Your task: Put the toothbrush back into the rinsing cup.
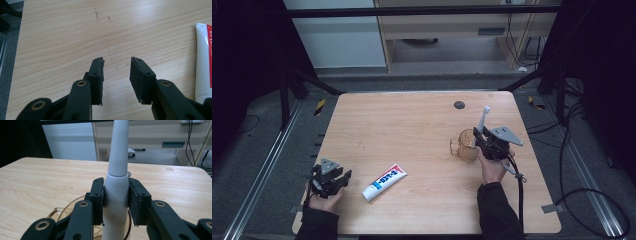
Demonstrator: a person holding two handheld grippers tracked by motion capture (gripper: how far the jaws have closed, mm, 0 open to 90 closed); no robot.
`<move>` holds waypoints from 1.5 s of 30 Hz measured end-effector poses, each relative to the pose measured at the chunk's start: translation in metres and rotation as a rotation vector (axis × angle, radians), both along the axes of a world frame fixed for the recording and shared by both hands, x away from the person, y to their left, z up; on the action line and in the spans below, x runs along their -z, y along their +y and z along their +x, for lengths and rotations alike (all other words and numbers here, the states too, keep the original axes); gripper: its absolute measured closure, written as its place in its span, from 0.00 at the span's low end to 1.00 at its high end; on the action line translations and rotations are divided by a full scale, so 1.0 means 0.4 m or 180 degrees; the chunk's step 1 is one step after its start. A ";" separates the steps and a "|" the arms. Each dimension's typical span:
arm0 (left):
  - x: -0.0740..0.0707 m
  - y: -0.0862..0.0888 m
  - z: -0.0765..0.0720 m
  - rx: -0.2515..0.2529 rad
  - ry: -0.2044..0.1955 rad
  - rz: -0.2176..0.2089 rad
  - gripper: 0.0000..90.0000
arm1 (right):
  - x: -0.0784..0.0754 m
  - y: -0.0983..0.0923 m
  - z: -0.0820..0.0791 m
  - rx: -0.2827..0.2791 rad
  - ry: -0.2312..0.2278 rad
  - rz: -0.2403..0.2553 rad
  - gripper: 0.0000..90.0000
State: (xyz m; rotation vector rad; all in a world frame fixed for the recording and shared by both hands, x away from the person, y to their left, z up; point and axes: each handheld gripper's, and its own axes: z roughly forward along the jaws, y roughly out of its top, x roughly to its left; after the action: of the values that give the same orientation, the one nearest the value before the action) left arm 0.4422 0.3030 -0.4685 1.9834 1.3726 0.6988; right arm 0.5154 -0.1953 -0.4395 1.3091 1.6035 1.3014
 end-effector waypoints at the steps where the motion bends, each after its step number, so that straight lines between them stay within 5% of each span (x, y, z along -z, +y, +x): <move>1: 0.000 0.000 0.000 0.0001 0.0000 0.0000 0.70 | 0.000 0.000 0.000 -0.0007 0.0000 0.0007 0.75; 34: -0.001 -0.002 -0.001 0.0005 -0.0001 -0.0001 0.70 | -0.007 0.011 -0.024 -0.0146 0.0055 -0.0098 0.74; 45: -0.001 -0.003 -0.001 0.0005 -0.0002 0.0001 0.70 | -0.003 0.002 -0.033 -0.0167 0.0051 -0.0024 0.74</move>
State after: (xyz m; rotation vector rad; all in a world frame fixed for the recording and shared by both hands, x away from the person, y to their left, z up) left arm 0.4418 0.3019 -0.4682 1.9842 1.3705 0.6988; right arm 0.5021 -0.1944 -0.4383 1.2835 1.6625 1.3180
